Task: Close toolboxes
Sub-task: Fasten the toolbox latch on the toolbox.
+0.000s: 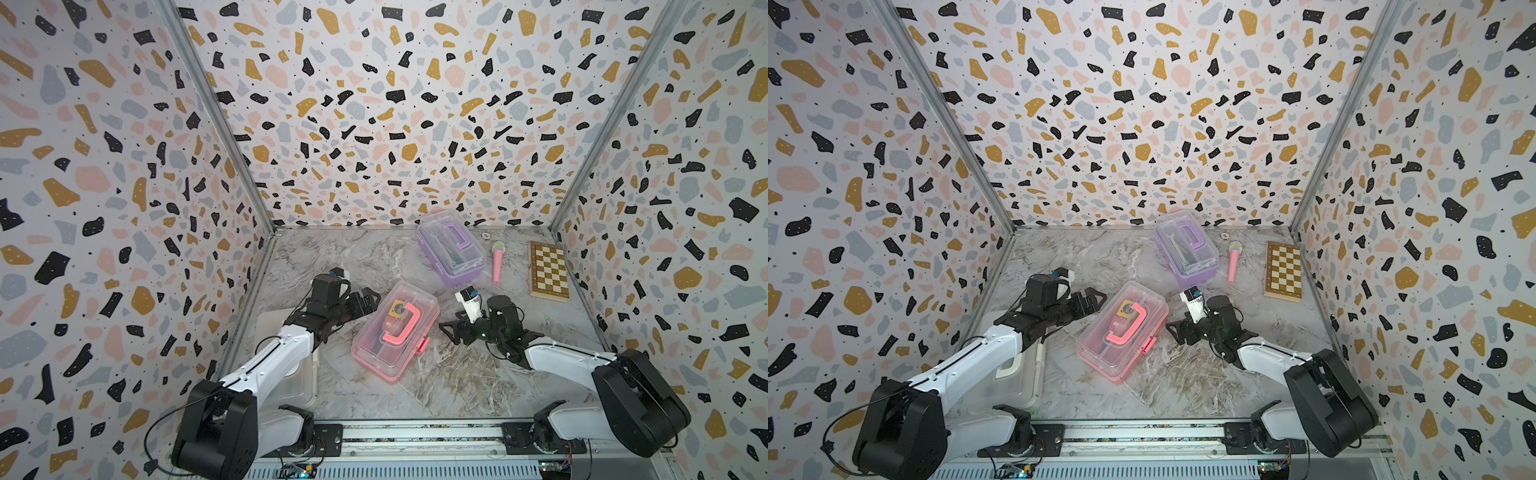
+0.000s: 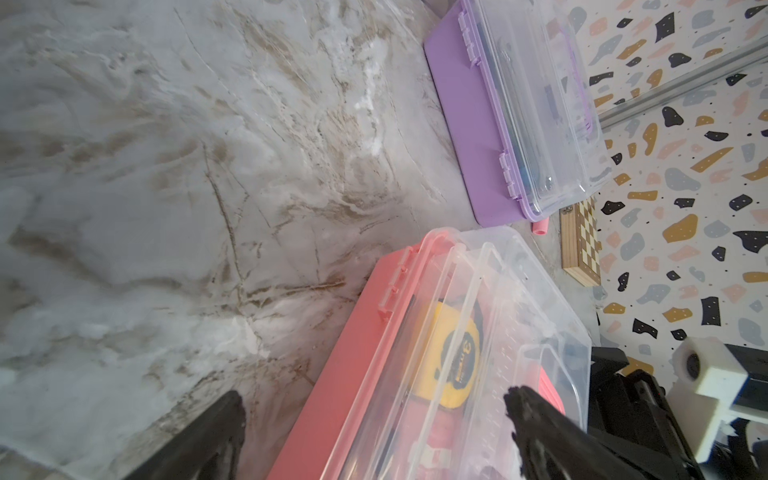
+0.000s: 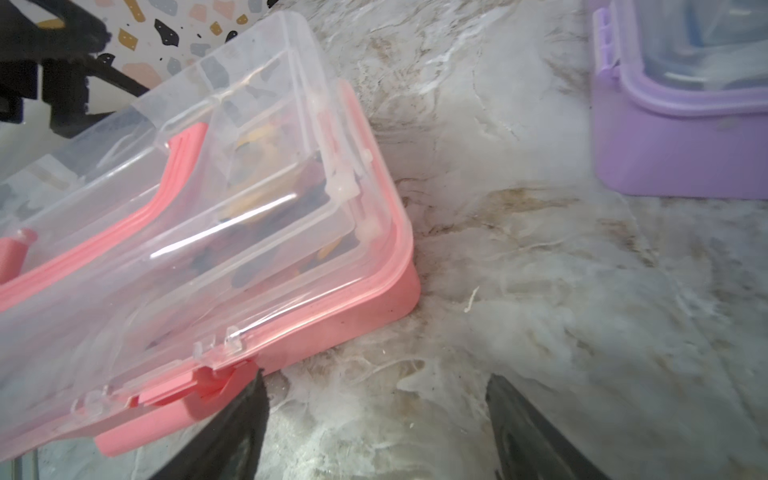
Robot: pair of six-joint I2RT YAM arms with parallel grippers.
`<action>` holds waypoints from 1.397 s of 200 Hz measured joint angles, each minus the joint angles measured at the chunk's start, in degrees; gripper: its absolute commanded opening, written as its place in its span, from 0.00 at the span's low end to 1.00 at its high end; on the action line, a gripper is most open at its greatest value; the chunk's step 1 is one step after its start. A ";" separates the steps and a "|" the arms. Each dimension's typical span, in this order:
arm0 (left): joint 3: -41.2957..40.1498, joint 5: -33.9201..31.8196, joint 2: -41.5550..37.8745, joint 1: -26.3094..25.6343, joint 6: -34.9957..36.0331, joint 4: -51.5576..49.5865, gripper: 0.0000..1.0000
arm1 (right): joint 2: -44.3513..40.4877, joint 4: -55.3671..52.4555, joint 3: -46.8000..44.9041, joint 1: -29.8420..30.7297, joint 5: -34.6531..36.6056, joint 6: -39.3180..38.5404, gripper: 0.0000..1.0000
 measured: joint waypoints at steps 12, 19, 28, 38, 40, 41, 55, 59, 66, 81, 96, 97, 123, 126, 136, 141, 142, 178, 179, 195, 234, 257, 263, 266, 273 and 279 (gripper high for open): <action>0.02 0.70 0.28 0.00 0.00 0.00 0.99 | 0.33 2.23 -1.22 0.48 -0.87 0.59 0.75; 0.02 1.29 0.46 0.00 0.02 0.07 0.99 | 0.33 3.32 -1.79 0.76 -1.27 0.96 0.71; 0.02 1.75 0.72 0.00 0.02 0.28 0.99 | 0.33 4.46 -2.34 1.16 -1.73 1.64 0.66; 0.02 2.49 1.09 0.00 0.02 0.55 0.99 | 0.28 5.60 -2.82 1.70 -2.12 2.08 0.64; 0.02 2.62 1.18 0.00 0.02 0.59 0.99 | 0.28 5.84 -2.95 1.79 -2.23 2.23 0.64; 0.02 2.67 1.20 0.00 0.02 0.59 0.99 | 0.26 5.90 -2.99 1.84 -2.27 2.27 0.64; 0.02 3.52 1.73 0.00 0.02 0.87 0.99 | -0.28 7.28 -4.22 3.06 -2.47 2.84 0.65; 0.02 3.87 1.88 0.00 0.02 0.92 0.99 | -0.61 7.58 -4.72 3.52 -2.40 2.93 0.65; 0.02 4.31 2.08 0.00 0.02 0.98 0.99 | -1.29 7.89 -5.60 4.37 -2.32 2.97 0.66; 0.02 5.11 2.34 0.00 0.02 1.03 0.99 | -2.73 8.26 -7.23 6.34 -1.86 2.93 0.68; 0.02 5.75 2.36 0.00 0.02 1.05 0.99 | -3.26 8.79 -8.02 8.52 -1.22 2.64 0.69; 0.02 5.77 2.36 0.00 0.02 1.05 0.99 | -3.26 8.87 -8.07 8.76 -1.14 2.60 0.69; 0.02 6.29 2.36 0.00 0.02 1.05 0.99 | -2.16 11.37 -8.20 12.41 0.46 1.46 0.68; 0.02 6.34 2.36 0.00 0.02 1.05 0.99 | -1.86 11.78 -8.20 12.81 0.61 1.33 0.68; 0.02 6.43 2.36 0.00 0.02 1.05 0.99 | -0.31 12.98 -8.13 14.10 1.29 0.52 0.68; 0.02 6.45 2.36 0.00 0.02 1.05 0.99 | 0.61 13.62 -8.13 14.67 1.60 0.17 0.68; 0.02 6.47 2.36 0.00 0.02 1.07 0.99 | 0.74 13.68 -8.13 14.73 1.64 0.13 0.68; 0.02 6.91 2.36 0.00 0.04 1.05 0.99 | 8.76 18.45 -7.06 17.55 4.39 -2.21 0.63; 0.02 6.95 2.36 0.00 0.04 1.05 0.99 | 8.98 18.69 -7.06 17.62 4.42 -2.23 0.63; 0.02 7.26 2.36 0.00 0.11 1.05 0.99 | 11.10 21.53 -6.84 18.32 5.73 -2.58 0.62; 0.02 7.34 2.36 0.00 0.66 1.03 0.99 | 13.44 25.92 -5.62 19.61 9.55 -3.89 0.63; 0.02 7.52 2.36 0.00 0.94 1.03 0.99 | 13.44 26.29 -5.62 19.82 10.91 -4.87 0.63; 0.02 7.52 2.36 0.00 1.03 1.03 0.99 | 13.44 26.38 -5.62 19.87 11.28 -5.25 0.63; 0.02 7.52 2.36 0.00 1.05 1.03 0.99 | 13.44 26.45 -5.62 19.87 11.45 -5.40 0.63; 0.02 7.56 2.36 0.00 1.09 1.03 0.99 | 13.44 26.51 -5.62 19.87 11.78 -5.86 0.63; 0.02 7.61 2.36 0.00 1.09 1.01 0.99 | 13.44 26.64 -5.62 19.87 12.00 -6.19 0.62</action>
